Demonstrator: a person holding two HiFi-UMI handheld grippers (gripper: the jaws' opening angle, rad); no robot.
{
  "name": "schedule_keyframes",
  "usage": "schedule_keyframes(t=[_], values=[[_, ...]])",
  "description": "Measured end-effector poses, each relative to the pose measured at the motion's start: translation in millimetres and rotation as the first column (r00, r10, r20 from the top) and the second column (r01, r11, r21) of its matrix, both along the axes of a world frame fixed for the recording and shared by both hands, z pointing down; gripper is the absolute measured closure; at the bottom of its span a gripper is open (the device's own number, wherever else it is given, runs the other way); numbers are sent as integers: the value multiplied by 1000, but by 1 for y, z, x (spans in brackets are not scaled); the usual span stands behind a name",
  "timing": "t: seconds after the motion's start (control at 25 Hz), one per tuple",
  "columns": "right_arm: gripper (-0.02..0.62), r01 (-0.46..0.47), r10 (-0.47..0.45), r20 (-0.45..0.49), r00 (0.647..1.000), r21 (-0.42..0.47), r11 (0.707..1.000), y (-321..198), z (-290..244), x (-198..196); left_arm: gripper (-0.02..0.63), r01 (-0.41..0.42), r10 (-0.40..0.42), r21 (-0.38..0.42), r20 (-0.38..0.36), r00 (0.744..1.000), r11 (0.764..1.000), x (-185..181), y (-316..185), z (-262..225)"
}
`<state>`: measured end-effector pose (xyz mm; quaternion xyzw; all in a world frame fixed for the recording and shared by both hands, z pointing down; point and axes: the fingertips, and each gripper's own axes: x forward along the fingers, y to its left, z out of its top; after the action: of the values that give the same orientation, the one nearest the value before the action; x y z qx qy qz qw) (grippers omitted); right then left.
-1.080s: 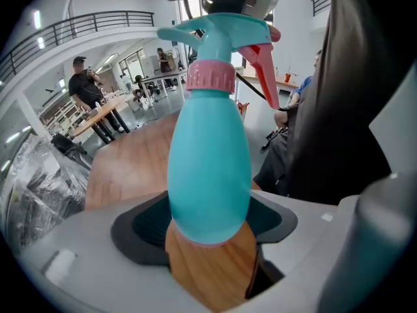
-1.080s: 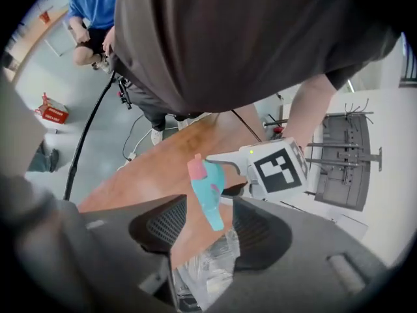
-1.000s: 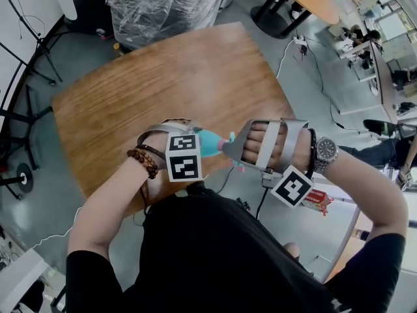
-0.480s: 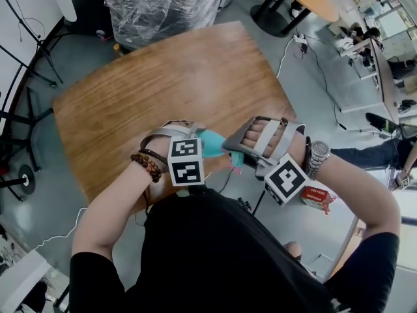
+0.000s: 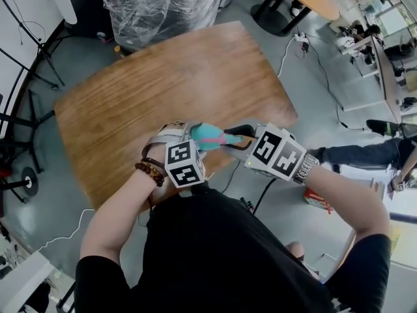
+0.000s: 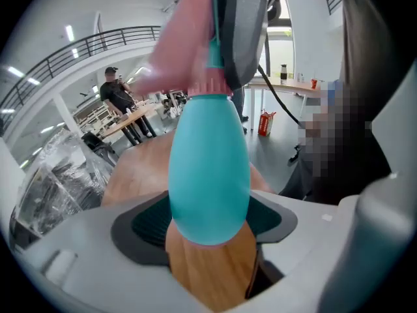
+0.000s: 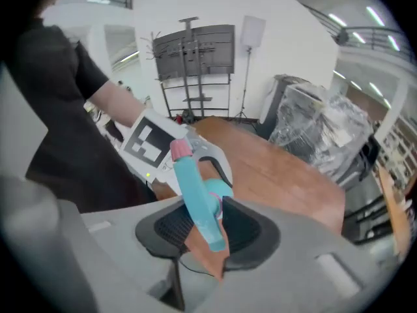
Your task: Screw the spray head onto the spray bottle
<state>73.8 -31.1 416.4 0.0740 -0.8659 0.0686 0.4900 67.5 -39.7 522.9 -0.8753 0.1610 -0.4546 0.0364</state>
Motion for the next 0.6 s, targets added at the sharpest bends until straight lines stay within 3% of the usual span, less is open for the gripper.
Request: schedule_keyframes(t=[0.12,0.28,0.36,0.6], values=[[474,-191,196,37,980,-98,977,-11,7,4,229,67,-67,11,-16,998,998,0,-6,4],[474,-373,389,52,920,-195,907,-24,12,7,229,144,-143,14,-35,989,989,1,-14,11],[474,-395,412,56,909,-196,898,-27,14,7,228,167,-167,2,-50,985,986,3,-15,14],[460,-350,359,97,928,-94,932,-37,12,10,225,206,-207,-25,-107,972,978,9,-26,23]])
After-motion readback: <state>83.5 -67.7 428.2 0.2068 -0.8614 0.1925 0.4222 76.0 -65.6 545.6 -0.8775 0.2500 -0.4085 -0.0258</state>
